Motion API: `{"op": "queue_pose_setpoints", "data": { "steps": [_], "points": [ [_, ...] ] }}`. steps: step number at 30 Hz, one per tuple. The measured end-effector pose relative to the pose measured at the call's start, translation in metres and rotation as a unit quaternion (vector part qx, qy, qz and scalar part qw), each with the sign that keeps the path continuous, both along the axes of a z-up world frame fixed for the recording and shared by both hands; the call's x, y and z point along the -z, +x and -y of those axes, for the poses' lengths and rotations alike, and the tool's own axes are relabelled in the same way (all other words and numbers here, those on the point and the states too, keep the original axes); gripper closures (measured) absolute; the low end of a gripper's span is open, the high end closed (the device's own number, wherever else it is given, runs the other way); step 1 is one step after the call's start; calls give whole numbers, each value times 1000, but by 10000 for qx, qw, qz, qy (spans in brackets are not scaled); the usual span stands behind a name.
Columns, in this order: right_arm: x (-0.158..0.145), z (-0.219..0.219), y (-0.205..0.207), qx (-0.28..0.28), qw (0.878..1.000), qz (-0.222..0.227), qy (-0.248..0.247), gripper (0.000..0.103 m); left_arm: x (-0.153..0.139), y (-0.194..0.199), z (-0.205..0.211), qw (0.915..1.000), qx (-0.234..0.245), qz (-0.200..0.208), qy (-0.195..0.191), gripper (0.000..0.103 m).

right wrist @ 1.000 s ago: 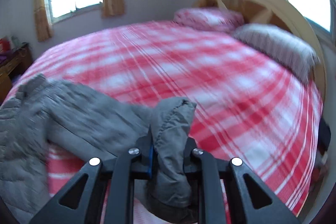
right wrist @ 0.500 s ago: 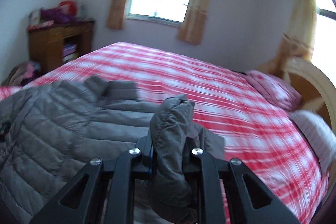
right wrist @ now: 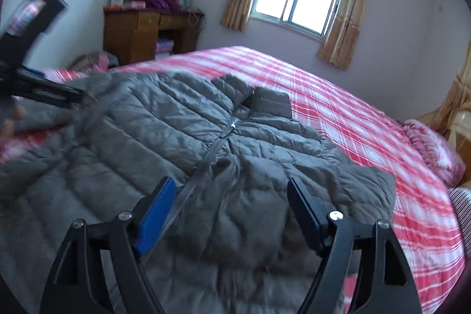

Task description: Fold large clothes

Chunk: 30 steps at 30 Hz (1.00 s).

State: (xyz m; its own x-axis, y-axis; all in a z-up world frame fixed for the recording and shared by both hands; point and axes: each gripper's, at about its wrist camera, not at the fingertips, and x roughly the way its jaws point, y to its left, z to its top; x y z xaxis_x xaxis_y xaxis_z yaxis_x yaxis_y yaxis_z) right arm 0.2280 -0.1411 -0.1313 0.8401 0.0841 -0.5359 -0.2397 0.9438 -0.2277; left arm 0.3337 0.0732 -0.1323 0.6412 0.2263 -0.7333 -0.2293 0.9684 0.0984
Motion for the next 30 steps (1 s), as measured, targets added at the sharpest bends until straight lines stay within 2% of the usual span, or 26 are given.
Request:
{"op": "queue_pose_setpoints", "data": {
  "steps": [3, 6, 8, 11, 14, 16, 17, 18, 19, 20, 22, 23, 24, 26, 30],
  "points": [
    [-7, 28, -18, 408, 9989, 216, 92, 23, -10, -3, 26, 9996, 231, 88, -152, 1],
    [0, 72, -20, 1311, 9909, 288, 27, 23, -12, -2, 67, 9971, 643, -6, -397, 1],
    [13, 104, -18, 1865, 9823, 173, -71, 23, -9, 2, 94, 9936, 934, -137, -614, 1],
    [37, 152, -15, 2507, 9679, -148, 57, 23, 0, 13, 134, 9879, 1255, -304, -855, 1],
    [61, 174, -14, 2641, 9640, -304, 66, 23, 20, 28, 174, 9815, 1509, -582, -1021, 1],
    [77, 182, -9, 2586, 9639, -596, 192, 23, 32, 37, 194, 9777, 1683, -687, -1054, 4],
    [78, 185, -10, 2605, 9630, -653, 241, 23, 38, 41, 204, 9760, 1763, -756, -1029, 13],
    [79, 186, -8, 2658, 9612, -695, 233, 23, 43, 44, 211, 9732, 1858, -815, -1080, 33],
    [81, 186, -5, 2703, 9597, -753, 180, 23, 46, 45, 214, 9703, 1941, -866, -1154, 44],
    [84, 184, -3, 2693, 9599, -774, 111, 23, 49, 46, 218, 9671, 2024, -929, -1228, 64],
    [87, 181, -8, 2711, 9603, -661, 30, 23, 47, 44, 222, 9667, 2109, -889, -1146, 72],
    [87, 179, -8, 2720, 9604, -609, 1, 23, 44, 41, 222, 9668, 2165, -809, -1095, 82],
    [88, 179, -8, 2725, 9604, -583, -1, 22, 38, 37, 219, 9661, 2244, -730, -1045, 87],
    [88, 180, -13, 2752, 9597, -570, 38, 20, 27, 33, 209, 9680, 2243, -593, -960, 89],
    [91, 183, -15, 2783, 9587, -571, 114, 18, -1, 25, 177, 9760, 2114, -87, -512, 91]
  ]
}}
